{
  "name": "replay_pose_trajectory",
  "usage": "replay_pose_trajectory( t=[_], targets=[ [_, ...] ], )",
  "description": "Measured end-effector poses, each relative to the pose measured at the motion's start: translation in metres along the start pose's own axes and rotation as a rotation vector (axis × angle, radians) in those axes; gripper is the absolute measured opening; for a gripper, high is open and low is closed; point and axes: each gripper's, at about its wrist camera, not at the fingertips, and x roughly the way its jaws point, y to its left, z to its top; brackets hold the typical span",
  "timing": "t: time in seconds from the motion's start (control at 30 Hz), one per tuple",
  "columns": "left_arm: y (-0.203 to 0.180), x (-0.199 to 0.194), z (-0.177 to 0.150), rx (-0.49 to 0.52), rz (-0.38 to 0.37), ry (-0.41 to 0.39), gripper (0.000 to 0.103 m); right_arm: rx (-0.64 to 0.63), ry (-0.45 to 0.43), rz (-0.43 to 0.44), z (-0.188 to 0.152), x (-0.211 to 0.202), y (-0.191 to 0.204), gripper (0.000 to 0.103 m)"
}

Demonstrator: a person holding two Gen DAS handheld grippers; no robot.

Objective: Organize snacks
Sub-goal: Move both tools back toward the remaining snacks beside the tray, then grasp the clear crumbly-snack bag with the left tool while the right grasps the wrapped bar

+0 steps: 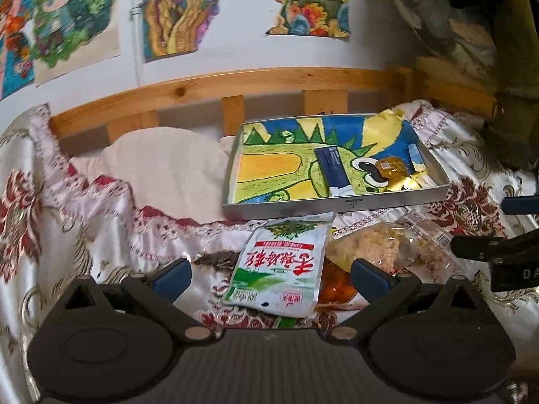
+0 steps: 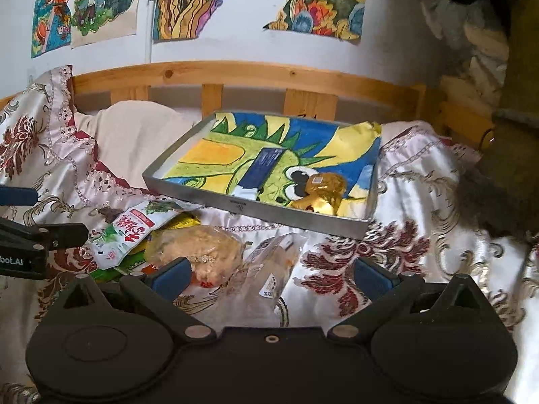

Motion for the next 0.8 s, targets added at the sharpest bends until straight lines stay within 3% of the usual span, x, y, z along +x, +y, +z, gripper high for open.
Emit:
replay_pose_trajectory(
  t=[0.4, 0.53, 0.8],
  targets=[
    [-0.029, 0.042, 0.02, 0.173, -0.038, 0.021, 0.102, -0.042, 0.123, -0.001, -0.01, 0.044, 0.006, 0.102],
    [-0.039, 0.056, 0.027, 0.23, -0.096, 0.031, 0.102, -0.079, 0.161, -0.03, -0.015, 0.057, 0.008, 0.101],
    [-0.057, 0.081, 0.035, 0.393, -0.24, 0.09, 0.102, -0.225, 0.096, -0.101, -0.019, 0.062, 0.014, 0.087]
  ],
)
